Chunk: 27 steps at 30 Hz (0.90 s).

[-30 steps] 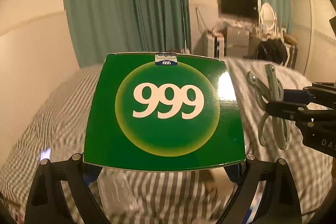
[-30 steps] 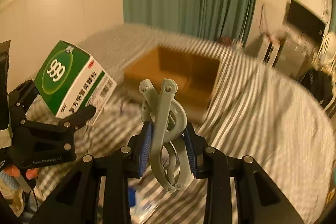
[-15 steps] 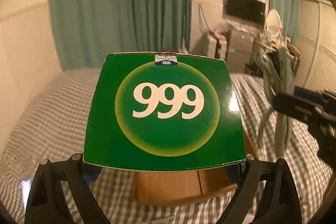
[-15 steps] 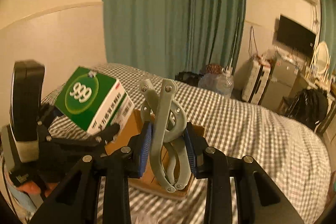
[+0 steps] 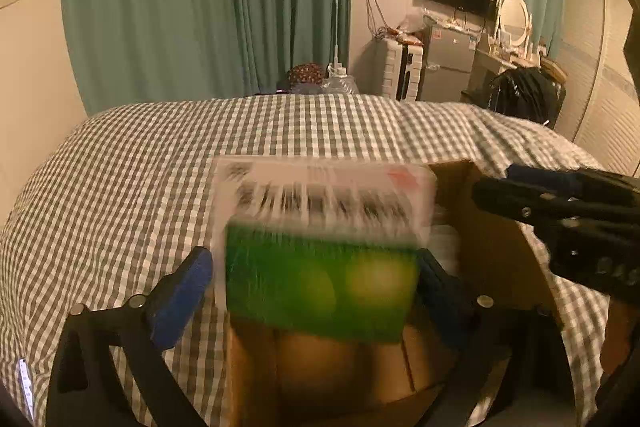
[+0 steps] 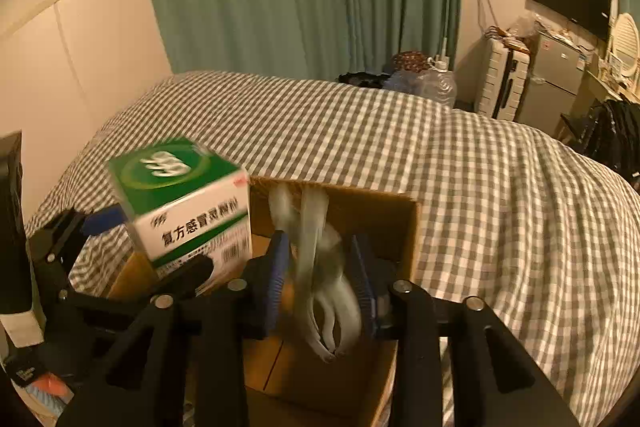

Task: Organize objects
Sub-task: 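Lower the green box into the cardboard box and open the left tool, then grasp the silver blister pack with the left tool while the right tool grasps the tape roll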

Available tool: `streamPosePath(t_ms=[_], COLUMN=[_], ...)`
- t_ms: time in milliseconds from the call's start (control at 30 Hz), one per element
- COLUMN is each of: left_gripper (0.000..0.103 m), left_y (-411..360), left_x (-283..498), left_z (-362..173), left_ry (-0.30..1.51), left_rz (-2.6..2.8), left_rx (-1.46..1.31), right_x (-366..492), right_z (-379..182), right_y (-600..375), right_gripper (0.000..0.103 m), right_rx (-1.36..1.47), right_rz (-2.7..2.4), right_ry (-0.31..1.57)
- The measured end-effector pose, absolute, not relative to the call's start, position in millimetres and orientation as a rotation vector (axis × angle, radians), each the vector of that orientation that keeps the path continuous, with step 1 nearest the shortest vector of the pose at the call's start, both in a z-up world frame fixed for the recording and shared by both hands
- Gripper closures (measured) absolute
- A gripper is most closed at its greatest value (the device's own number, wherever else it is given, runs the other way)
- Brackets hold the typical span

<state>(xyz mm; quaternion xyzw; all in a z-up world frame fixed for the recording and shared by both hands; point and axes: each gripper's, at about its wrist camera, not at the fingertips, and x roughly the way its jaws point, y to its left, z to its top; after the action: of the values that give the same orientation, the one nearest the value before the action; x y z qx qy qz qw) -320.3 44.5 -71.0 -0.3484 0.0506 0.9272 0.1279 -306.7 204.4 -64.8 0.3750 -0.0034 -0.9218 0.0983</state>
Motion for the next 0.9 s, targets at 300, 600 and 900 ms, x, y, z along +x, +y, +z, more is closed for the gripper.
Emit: streamPosePath(t_ms=[300, 600, 900], left_gripper=[0.0, 0.0, 0.0], left_y=[12.4, -40.7, -81.3], left_x=[-235.7, -124.8, -87.3], left_z=[-7.9, 5.3, -97.4], left_ry=[0.207, 0.195, 0.187], left_rz=[2.824, 2.902, 2.937], left_rx=[-0.926, -0.963, -1.329], right_x=[-211.4, -83.1, -45.1], right_z=[26.4, 56.0, -40.5], right_y=[209.4, 185.9, 160.5], right_gripper=[0.028, 0.02, 0.02], right_rx=[0.905, 0.859, 1.122], right_rz=[-2.852, -2.854, -2.749], right_ry=[0.03, 0.24, 0.188])
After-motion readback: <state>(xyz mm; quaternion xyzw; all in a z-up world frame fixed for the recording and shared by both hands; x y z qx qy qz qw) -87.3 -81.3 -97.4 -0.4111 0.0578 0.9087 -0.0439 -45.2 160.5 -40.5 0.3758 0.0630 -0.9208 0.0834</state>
